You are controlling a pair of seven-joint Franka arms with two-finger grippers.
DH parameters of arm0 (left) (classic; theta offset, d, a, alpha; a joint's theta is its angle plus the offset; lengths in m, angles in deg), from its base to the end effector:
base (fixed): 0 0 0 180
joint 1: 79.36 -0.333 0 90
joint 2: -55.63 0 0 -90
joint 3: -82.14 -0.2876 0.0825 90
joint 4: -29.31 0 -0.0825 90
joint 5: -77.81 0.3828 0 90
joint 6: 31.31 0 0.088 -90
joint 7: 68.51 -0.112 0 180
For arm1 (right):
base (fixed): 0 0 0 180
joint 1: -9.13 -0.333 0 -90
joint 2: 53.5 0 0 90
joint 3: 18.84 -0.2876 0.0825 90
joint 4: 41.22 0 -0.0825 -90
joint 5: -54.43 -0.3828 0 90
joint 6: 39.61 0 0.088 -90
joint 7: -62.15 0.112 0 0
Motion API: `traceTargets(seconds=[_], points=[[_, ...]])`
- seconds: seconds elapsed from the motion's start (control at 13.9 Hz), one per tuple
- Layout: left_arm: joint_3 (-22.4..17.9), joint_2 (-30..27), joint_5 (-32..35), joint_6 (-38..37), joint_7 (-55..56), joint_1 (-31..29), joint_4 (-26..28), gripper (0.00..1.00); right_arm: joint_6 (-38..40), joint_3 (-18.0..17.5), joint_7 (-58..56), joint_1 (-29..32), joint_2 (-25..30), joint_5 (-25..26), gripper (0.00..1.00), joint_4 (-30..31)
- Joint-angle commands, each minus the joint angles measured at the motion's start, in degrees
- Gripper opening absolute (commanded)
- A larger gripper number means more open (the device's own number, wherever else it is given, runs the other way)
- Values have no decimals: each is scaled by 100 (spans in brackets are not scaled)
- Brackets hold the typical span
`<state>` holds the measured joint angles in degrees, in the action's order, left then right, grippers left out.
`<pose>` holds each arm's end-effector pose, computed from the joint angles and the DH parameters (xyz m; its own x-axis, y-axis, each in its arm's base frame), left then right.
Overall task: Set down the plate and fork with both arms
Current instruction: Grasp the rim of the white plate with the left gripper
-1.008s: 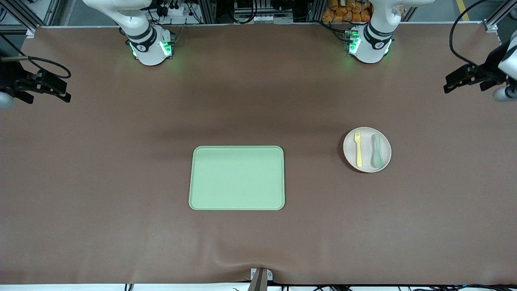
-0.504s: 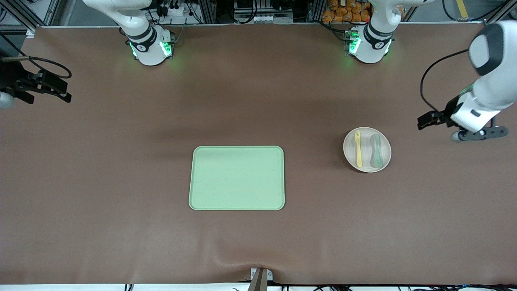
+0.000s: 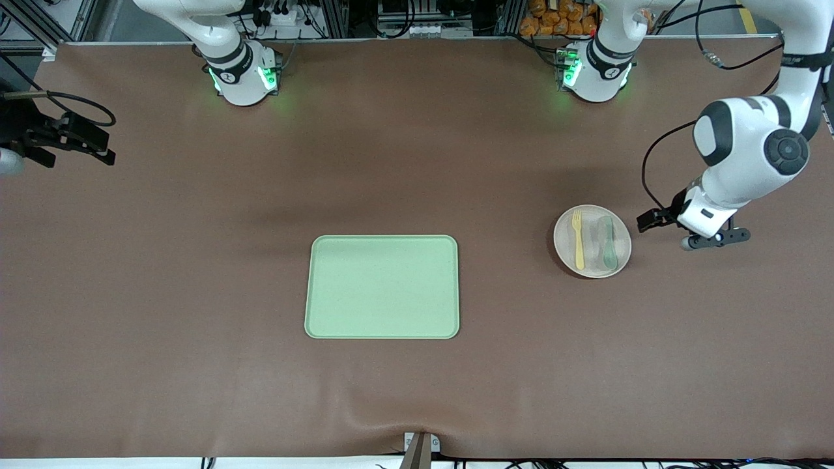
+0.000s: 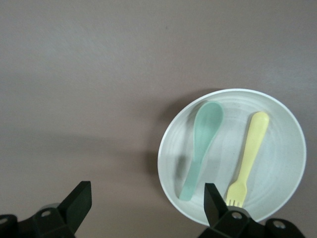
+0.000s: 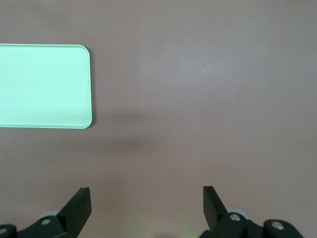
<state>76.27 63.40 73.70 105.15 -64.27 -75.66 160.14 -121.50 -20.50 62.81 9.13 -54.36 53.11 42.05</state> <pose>0.5191 0.0192 0.2594 0.9859 0.1626 -0.0395 0.1639 -0.9860 0.0308 0.5424 0.0184 0.6252 0.9990 0.0207 -0.0393 0.0198 -0.9995 -0.0229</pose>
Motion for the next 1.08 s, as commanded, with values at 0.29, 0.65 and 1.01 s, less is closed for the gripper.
traceTargets(seconds=[0.29, 0.65, 1.01], points=[[42, 629, -475, 503, -37, -27, 39, 71, -2, -1, -57, 18, 68, -35, 100, 66], [112, 998, -687, 829, -89, -27, 39, 58, -11, 7, -57, 10, 68, -35, 100, 66], [112, 1165, -731, 891, -89, -27, 39, 44, -11, 7, -57, 9, 68, -35, 100, 66]])
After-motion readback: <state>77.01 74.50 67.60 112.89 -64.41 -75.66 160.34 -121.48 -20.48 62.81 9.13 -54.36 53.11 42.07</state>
